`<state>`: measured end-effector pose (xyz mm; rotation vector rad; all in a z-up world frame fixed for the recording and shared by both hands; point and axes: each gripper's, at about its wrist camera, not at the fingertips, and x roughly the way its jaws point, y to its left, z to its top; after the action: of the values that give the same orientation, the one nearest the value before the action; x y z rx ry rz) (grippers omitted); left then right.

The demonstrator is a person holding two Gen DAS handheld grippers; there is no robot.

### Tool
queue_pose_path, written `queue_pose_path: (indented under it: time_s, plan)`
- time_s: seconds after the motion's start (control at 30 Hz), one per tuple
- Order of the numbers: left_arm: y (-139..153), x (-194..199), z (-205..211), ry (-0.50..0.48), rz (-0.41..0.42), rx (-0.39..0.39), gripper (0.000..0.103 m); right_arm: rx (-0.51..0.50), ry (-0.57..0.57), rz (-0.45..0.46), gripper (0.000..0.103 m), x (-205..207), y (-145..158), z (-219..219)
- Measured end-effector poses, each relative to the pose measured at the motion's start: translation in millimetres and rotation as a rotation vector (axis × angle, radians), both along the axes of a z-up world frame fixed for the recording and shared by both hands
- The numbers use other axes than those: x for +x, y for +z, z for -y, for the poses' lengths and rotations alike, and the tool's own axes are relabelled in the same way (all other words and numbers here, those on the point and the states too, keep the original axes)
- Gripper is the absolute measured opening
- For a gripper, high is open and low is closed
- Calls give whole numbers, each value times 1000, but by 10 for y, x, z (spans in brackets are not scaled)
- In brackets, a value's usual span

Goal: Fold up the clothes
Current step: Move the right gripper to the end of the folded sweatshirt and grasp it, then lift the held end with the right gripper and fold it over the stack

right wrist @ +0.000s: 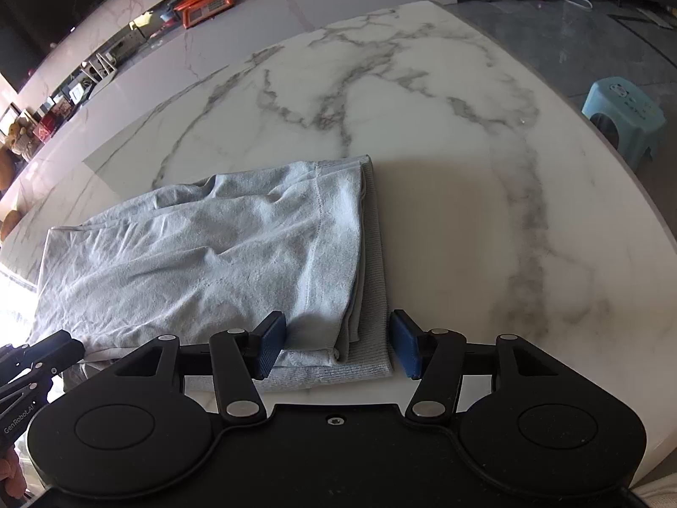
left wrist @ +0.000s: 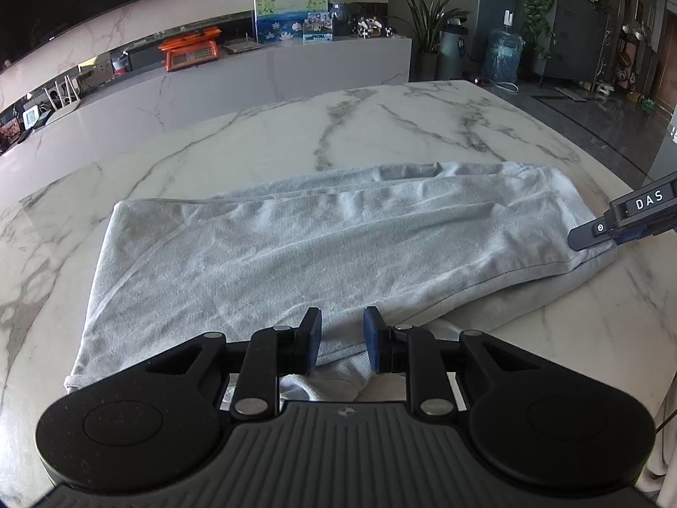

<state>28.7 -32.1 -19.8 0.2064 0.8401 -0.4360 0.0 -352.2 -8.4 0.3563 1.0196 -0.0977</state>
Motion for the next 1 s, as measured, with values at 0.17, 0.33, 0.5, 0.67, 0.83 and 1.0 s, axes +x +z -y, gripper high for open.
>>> queue_pose_path:
  time_s: [0.17,0.33,0.5,0.67,0.83,1.0]
  plan:
    - [-44,-17,-2,8,1,1,20,-98,55,-18,54,36,-7,-154]
    - [-48,-25,-16,15,-6,-7,20,-119,72,-9,45,22,-14,-168]
    - [-44,-48,-7,17,-7,-3,20,-76,83,5,25,3,9,-127]
    - [-41,-66,-10,16,-24,-21,19,-20,74,18,19,26,84,-25]
    - [-43,-102,42,6,-28,-26,19,-16,103,57,19,81,301,-6]
    - [-46,-140,125,0,-28,-25,19,-12,156,128,18,174,670,-107]
